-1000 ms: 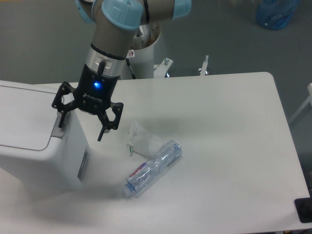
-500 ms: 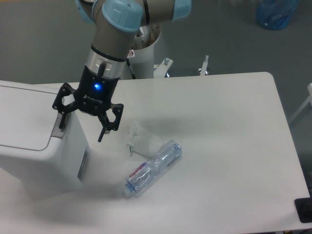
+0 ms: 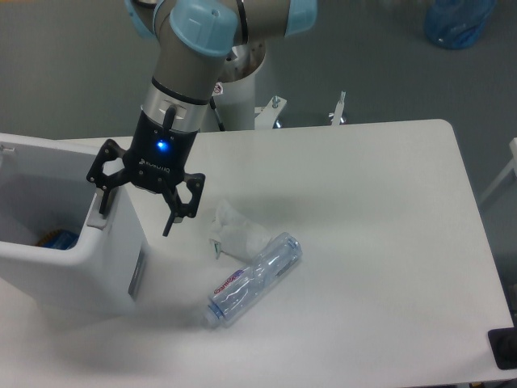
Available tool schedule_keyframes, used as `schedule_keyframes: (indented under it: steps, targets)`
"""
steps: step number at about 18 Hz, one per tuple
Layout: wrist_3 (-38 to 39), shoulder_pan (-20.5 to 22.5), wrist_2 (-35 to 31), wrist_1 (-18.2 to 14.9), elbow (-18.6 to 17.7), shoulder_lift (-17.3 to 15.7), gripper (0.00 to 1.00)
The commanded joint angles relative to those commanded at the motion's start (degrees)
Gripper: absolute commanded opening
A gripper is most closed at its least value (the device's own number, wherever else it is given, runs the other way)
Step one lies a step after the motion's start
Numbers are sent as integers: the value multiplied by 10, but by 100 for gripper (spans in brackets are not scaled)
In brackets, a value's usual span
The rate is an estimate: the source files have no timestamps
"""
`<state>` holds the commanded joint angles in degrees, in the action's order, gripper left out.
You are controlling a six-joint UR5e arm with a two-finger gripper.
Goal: Open the trash can
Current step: 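Raise the gripper up and away from the opened trash can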
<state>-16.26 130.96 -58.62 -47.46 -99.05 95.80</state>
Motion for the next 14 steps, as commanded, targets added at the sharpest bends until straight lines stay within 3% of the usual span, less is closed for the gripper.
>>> schedule_keyframes:
  steps: [7,10,14]
  targets:
    - [-4,6,-1,0,13,-3,100]
    - [-20,39,-14,0,17,0,100]
    - [-96,78,-127,0,11,5,100]
